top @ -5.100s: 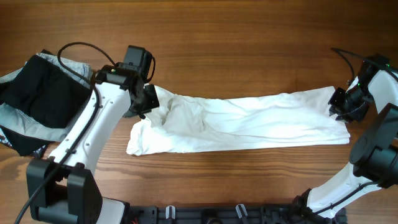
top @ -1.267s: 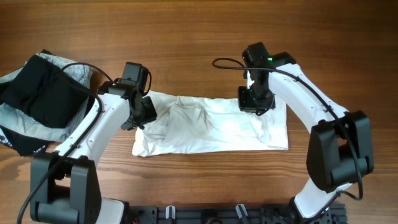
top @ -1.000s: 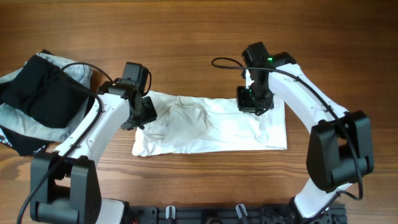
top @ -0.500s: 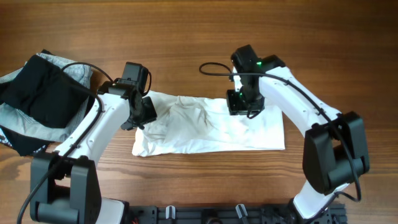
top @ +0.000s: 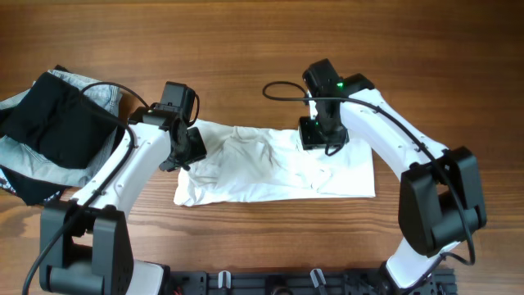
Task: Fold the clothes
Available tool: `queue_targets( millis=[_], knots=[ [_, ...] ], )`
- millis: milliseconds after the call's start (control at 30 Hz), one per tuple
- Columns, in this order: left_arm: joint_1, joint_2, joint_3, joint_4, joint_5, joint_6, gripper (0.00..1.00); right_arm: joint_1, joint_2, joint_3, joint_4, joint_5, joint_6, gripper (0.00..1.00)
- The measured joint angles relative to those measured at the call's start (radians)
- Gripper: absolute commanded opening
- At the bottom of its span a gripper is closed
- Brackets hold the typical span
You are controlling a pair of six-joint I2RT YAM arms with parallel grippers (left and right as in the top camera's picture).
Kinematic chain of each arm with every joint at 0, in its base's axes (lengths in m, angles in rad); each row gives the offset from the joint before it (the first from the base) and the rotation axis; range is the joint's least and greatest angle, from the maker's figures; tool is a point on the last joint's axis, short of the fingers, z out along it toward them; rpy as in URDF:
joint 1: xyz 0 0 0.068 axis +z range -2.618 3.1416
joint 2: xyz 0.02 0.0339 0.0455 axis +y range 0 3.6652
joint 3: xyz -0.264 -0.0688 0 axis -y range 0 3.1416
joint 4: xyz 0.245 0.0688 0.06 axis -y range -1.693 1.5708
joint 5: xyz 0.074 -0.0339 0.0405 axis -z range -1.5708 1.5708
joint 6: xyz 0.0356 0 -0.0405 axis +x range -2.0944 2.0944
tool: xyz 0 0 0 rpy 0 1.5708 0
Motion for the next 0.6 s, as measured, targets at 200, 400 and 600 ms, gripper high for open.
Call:
queue_targets(
  millis=[200,400,600],
  knots=[
    [0.0,0.0,0.0,0.0,0.0,0.0,0.45,0.0,0.0,-0.116,0.019,-0.005,0.039,0.39],
    [0.0,0.0,0.0,0.0,0.0,0.0,0.45,0.0,0.0,-0.152,0.021,-0.22,-0.09,0.39],
    [0.0,0.0,0.0,0.0,0.0,0.0,0.45,0.0,0.0,-0.152,-0.037,-0.52,-0.31,0.39]
  ],
)
